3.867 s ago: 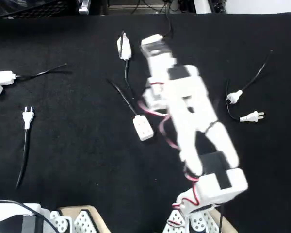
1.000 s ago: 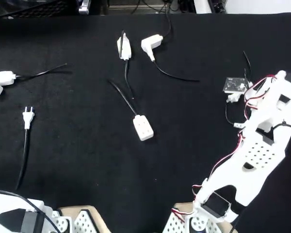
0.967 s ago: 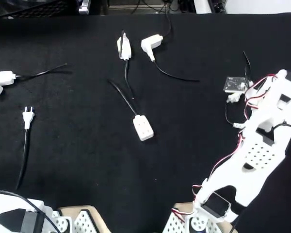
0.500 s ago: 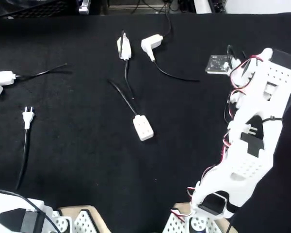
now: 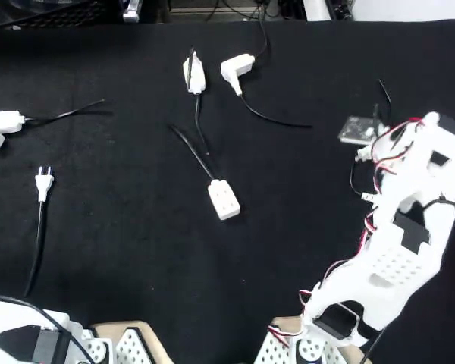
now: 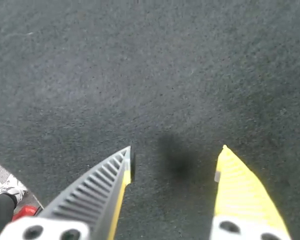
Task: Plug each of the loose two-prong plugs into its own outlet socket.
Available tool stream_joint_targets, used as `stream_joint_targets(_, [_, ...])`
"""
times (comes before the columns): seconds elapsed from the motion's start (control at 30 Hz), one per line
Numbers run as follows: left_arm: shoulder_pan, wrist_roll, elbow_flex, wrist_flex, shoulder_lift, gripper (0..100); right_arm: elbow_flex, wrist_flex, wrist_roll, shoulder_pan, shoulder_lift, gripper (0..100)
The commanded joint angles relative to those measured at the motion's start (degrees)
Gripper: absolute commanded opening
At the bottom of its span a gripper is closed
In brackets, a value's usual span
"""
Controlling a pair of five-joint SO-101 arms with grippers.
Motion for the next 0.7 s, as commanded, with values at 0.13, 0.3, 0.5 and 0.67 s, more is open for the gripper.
stream_joint_targets(0.13, [0.66,-0.26,-0.48,0.44,-3.25,28,6.99,-7.65,0.88,0.26,-3.12,19.6])
stream_joint_targets(0.3, [0.57,-0.26,-0.48,0.44,-3.25,28,8.04,-8.88,0.88,0.26,-3.12,9.5])
stream_joint_targets(0.5, [0.48,-0.26,-0.48,0.44,-3.25,28,7.87,-8.62,0.88,1.58,-3.56,2.2])
stream_joint_targets(0.67, [0.48,-0.26,-0.48,0.44,-3.25,28,7.96,-8.79,0.88,4.22,-3.56,7.7])
